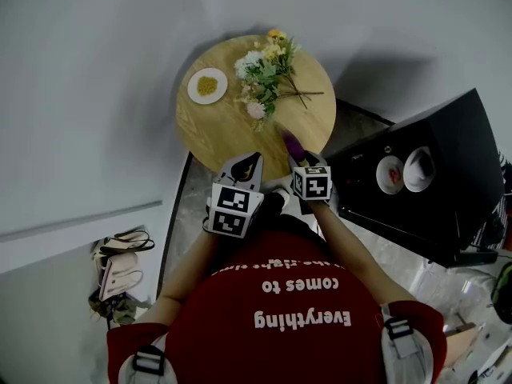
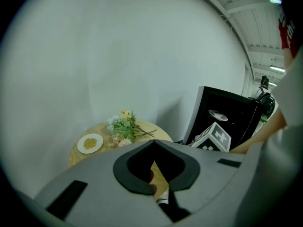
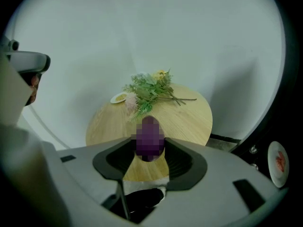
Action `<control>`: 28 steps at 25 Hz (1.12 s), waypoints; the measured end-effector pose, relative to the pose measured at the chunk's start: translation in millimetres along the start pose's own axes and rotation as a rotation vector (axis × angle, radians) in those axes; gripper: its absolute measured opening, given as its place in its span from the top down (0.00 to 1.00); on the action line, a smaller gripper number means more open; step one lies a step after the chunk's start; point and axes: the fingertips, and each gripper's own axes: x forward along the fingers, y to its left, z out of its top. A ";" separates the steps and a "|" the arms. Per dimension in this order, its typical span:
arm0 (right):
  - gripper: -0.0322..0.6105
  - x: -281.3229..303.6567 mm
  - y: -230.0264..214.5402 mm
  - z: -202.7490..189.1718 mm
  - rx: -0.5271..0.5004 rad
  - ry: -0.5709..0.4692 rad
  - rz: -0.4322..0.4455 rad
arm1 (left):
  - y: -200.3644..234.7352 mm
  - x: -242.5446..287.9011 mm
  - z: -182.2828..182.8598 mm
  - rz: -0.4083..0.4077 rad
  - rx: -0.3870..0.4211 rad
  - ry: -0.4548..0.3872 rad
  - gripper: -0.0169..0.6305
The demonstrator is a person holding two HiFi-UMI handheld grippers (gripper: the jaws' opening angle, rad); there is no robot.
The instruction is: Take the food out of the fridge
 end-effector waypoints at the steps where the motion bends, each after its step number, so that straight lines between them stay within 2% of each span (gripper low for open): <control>1: 0.63 2.9 0.5 -2.6 -0.005 0.007 0.002 | 0.1 0.9 -1.5 -0.004 -0.002 0.002 0.96; 9: 0.63 23.2 5.0 -23.2 -0.070 0.094 0.005 | -6.9 25.6 -22.0 -0.095 -0.019 0.045 0.96; 15: 0.63 33.8 1.9 -40.4 -0.107 0.181 0.021 | -7.5 39.8 -35.9 -0.101 0.006 0.085 0.96; 20: 0.63 38.3 -2.8 -47.0 -0.128 0.259 0.013 | -8.6 44.3 -45.1 -0.110 -0.036 0.101 0.96; 24: 0.63 32.1 -4.4 -41.0 -0.162 0.258 0.002 | -10.6 43.4 -49.8 -0.114 -0.073 0.104 0.96; 28: 0.63 17.3 4.8 -27.3 -0.151 0.223 0.032 | -11.5 44.9 -50.6 -0.114 -0.084 0.103 0.96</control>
